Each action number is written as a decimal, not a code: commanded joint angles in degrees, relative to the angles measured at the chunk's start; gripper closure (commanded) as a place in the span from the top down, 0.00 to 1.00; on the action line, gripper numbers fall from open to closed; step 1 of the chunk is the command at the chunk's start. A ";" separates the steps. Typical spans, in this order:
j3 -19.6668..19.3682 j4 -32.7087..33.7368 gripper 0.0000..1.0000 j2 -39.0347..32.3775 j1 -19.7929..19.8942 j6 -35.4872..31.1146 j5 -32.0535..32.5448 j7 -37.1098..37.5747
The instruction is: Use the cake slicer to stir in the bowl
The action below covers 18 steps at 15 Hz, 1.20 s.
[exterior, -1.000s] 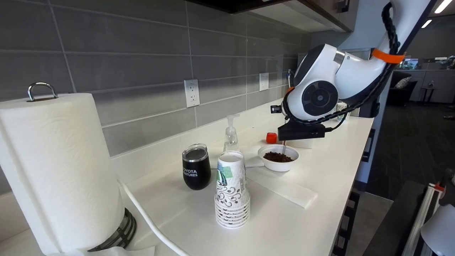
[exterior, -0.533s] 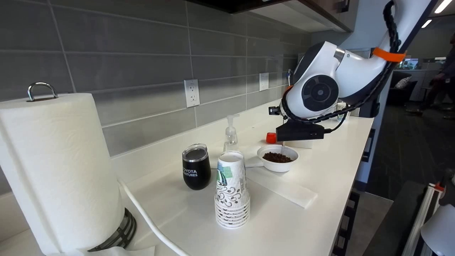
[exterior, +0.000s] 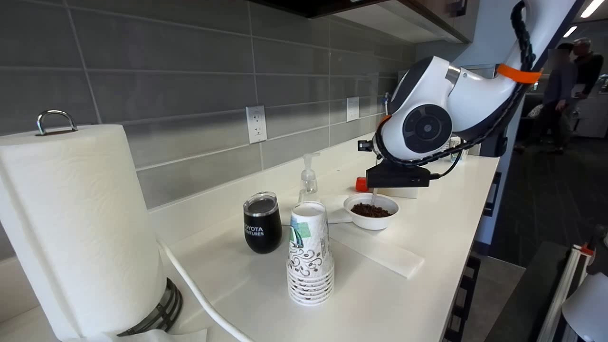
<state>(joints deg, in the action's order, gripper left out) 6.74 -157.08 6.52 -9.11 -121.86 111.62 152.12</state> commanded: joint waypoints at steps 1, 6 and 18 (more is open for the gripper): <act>0.44 -0.21 0.01 -1.63 -0.23 5.71 3.38 4.33; 0.42 -0.09 0.01 -3.99 0.01 9.94 4.92 4.41; -2.08 4.15 0.01 -6.89 2.82 2.69 -8.26 -6.14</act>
<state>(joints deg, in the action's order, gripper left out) 5.63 -154.56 2.05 -7.55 -115.62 106.72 147.85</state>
